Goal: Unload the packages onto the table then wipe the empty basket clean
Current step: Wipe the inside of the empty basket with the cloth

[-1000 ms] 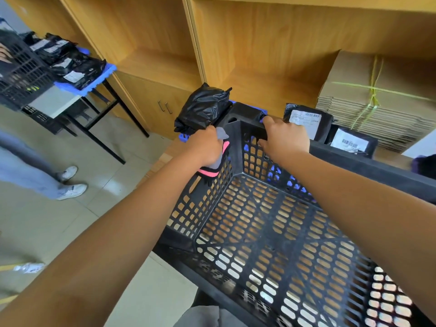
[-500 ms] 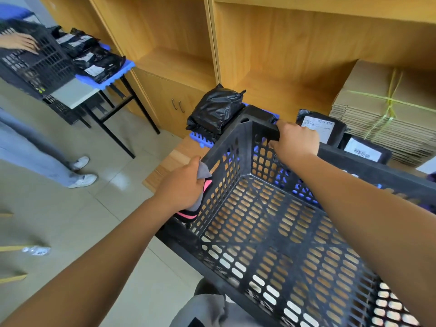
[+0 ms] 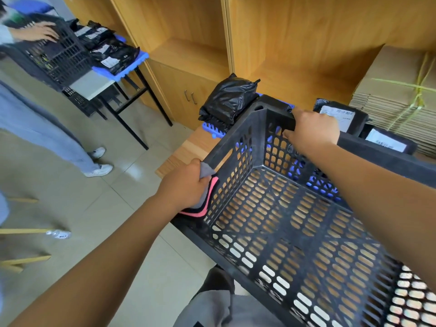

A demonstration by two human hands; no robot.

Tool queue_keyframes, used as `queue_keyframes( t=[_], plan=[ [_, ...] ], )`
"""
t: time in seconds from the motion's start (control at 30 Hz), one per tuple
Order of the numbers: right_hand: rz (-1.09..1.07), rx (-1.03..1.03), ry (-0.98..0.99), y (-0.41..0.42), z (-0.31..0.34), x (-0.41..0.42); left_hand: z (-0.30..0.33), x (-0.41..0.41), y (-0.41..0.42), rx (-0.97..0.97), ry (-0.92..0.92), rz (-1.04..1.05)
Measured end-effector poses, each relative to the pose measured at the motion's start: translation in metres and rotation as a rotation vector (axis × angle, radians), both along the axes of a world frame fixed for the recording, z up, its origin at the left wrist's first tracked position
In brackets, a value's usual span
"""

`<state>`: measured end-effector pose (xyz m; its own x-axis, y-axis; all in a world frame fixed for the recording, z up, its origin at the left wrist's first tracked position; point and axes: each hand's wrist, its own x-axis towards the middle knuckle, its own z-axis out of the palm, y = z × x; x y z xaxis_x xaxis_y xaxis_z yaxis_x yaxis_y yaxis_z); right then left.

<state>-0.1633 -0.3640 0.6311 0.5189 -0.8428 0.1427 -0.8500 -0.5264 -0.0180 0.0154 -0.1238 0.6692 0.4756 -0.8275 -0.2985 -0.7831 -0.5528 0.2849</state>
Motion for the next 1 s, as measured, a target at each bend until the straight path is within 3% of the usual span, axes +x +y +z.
queue_keyframes(
  t=[0.23, 0.47, 0.57, 0.83, 0.9, 1.0],
  plan=[
    [0.001, -0.022, 0.021, -0.005, -0.004, 0.000, 0.006, -0.007, -0.064, -0.007, -0.016, -0.077],
    [0.025, -0.023, 0.031, -0.009, -0.006, 0.001, 0.012, -0.013, -0.124, 0.131, -0.099, -0.121],
    [0.031, -0.036, 0.044, -0.006, -0.003, -0.001, 0.005, -0.009, -0.116, 0.029, -0.072, -0.056],
    [0.172, -0.094, -0.027, -0.001, -0.004, -0.007, 0.009, 0.015, -0.063, -0.115, 0.316, 0.045],
    [0.194, -0.157, -0.092, 0.006, 0.000, -0.008, 0.011, 0.018, -0.048, -0.140, 0.332, 0.033],
    [0.250, -0.069, -0.268, 0.040, 0.012, -0.002, 0.014, 0.023, -0.030, -0.133, 0.251, 0.041]
  ],
)
